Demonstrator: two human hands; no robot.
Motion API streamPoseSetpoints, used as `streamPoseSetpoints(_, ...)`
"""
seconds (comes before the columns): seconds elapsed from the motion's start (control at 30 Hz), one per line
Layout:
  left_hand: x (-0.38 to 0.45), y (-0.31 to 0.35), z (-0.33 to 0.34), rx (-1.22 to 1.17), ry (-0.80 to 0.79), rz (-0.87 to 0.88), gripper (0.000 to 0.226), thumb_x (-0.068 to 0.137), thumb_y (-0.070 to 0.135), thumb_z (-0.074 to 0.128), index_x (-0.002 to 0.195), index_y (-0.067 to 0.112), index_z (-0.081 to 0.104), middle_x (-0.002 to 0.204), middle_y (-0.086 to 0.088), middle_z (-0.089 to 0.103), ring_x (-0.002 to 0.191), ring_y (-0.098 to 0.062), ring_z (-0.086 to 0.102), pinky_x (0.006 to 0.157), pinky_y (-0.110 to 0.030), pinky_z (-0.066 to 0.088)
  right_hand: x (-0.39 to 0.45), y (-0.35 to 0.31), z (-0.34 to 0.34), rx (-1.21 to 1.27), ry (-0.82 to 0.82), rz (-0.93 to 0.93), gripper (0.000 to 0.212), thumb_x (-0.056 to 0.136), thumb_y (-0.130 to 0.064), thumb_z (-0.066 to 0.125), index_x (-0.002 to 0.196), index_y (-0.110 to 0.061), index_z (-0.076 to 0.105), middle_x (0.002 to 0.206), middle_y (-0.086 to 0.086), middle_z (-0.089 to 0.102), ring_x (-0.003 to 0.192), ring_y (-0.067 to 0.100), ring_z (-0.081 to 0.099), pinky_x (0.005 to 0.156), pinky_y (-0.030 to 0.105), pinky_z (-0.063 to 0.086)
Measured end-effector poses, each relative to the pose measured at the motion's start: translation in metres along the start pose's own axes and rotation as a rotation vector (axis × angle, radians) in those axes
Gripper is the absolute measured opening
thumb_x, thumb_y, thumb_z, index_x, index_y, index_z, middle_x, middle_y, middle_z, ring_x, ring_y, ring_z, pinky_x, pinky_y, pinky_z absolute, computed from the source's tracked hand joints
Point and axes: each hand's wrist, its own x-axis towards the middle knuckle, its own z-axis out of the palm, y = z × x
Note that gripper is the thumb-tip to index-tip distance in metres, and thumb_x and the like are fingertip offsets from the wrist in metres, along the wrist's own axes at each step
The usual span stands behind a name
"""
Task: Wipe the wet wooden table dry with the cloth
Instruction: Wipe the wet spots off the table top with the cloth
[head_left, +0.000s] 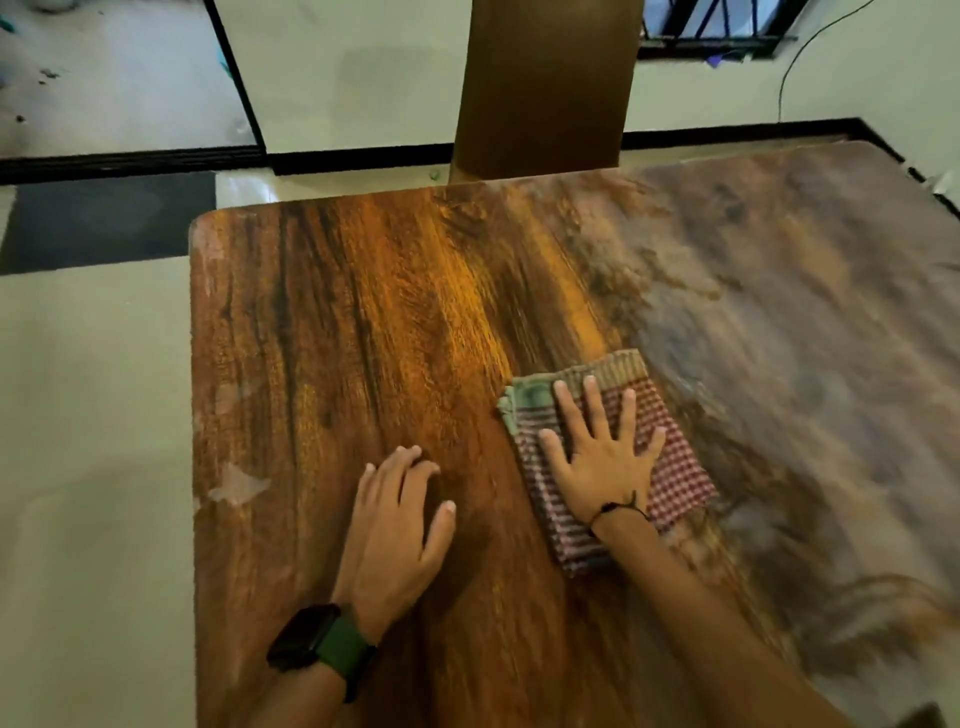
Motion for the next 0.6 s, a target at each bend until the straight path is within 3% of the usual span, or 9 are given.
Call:
streamPoseSetpoints(0.13, -0.033, -0.001, -0.015, -0.124, 0.011, -0.063, 0.044, 0.094, 0.034, 0.038, 0.128, 0.008, 0.046, 0.143, -0.011, 0.038, 0.133, -0.022, 0.032, 0.113, -0.038, 0.024, -0.030, -0.018, 0.001, 0.011, -0.030, 0.116, 0.060, 0.086, -0.069, -0.001, 0.140, -0.050, -0.017, 0.157, -0.010, -0.013, 0.141, 0.034, -0.019, 0.103, 0.070, -0.011)
streamPoseSetpoints(0.23, -0.055, -0.014, -0.032, -0.133, 0.087, -0.111, 0.037, 0.092, 0.026, 0.042, 0.119, 0.002, 0.051, 0.128, -0.017, 0.050, 0.120, -0.027, 0.044, 0.100, -0.027, 0.029, -0.090, -0.084, 0.015, -0.028, -0.078, -0.098, 0.063, 0.091, -0.063, 0.011, 0.146, -0.041, -0.010, 0.158, -0.005, -0.014, 0.139, 0.040, -0.022, 0.097, 0.072, -0.019)
streamPoseSetpoints(0.37, -0.084, -0.034, -0.045, -0.044, 0.174, -0.159, 0.039, 0.090, 0.025, 0.039, 0.114, -0.003, 0.050, 0.116, -0.024, 0.053, 0.109, -0.033, 0.047, 0.092, -0.033, 0.034, -0.156, -0.144, 0.035, -0.073, -0.097, -0.414, 0.064, 0.091, -0.063, 0.016, 0.148, -0.039, 0.002, 0.159, -0.004, -0.003, 0.141, 0.041, -0.015, 0.098, 0.072, -0.016)
streamPoseSetpoints(0.5, -0.109, -0.034, -0.038, -0.043, 0.103, -0.107, 0.037, 0.091, 0.025, 0.039, 0.112, -0.003, 0.050, 0.113, -0.024, 0.054, 0.105, -0.029, 0.046, 0.085, -0.022, 0.030, -0.147, -0.087, 0.025, -0.057, -0.042, -0.508, 0.061, 0.091, -0.063, 0.026, 0.147, -0.042, 0.016, 0.158, -0.008, 0.011, 0.144, 0.034, -0.003, 0.106, 0.069, -0.004)
streamPoseSetpoints(0.6, -0.123, -0.020, -0.028, -0.027, 0.022, -0.056, 0.042, 0.091, 0.029, 0.038, 0.115, -0.003, 0.050, 0.116, -0.023, 0.053, 0.108, -0.032, 0.048, 0.088, -0.024, 0.030, -0.133, -0.003, 0.016, -0.014, 0.014, -0.198, 0.060, 0.091, -0.064, 0.022, 0.146, -0.045, 0.009, 0.158, -0.011, 0.005, 0.145, 0.029, -0.007, 0.107, 0.064, -0.010)
